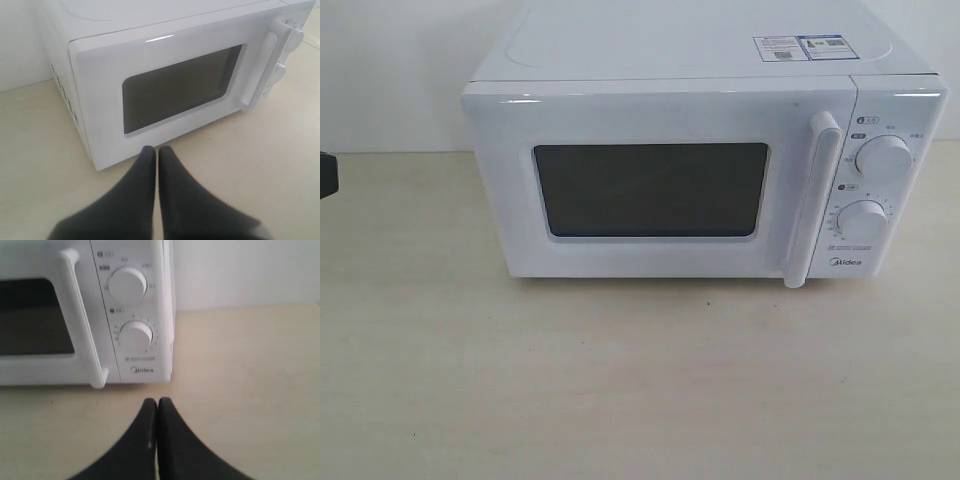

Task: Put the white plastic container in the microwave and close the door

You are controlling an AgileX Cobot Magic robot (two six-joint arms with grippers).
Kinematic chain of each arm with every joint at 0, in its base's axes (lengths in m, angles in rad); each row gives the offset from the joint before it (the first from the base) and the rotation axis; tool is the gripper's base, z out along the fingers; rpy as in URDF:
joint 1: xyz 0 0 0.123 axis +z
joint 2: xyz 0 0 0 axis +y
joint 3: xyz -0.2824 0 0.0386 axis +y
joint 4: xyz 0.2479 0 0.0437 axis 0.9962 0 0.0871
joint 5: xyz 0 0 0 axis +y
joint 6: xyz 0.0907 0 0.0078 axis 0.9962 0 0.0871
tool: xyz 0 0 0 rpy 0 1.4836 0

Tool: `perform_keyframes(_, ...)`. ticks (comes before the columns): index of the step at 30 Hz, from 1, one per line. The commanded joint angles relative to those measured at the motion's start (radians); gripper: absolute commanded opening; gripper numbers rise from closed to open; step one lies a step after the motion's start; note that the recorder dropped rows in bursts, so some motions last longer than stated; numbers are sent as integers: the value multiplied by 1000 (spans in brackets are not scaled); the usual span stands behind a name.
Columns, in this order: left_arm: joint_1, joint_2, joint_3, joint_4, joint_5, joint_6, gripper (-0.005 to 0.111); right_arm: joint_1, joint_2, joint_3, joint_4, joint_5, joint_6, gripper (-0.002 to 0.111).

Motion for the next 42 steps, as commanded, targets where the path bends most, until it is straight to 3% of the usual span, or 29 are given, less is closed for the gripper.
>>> perform_keyframes(1,1,-6,5,0,-18,-8,4,-6,-8,8,-8,53,-2,0)
perform_keyframes(11,1,-6,5,0,-18,-8,4,-4,-8,8,-10,59,-11,0)
perform_keyframes(17,1,-6,5,0,-18,-8,4,55,-8,8,-13,59,-14,0)
perform_keyframes(33,1,-6,5,0,-18,-8,4,49,-8,8,-13,59,-53,0)
perform_keyframes(42,1,-6,5,0,-18,-8,4,-5,-8,8,-11,59,-46,0)
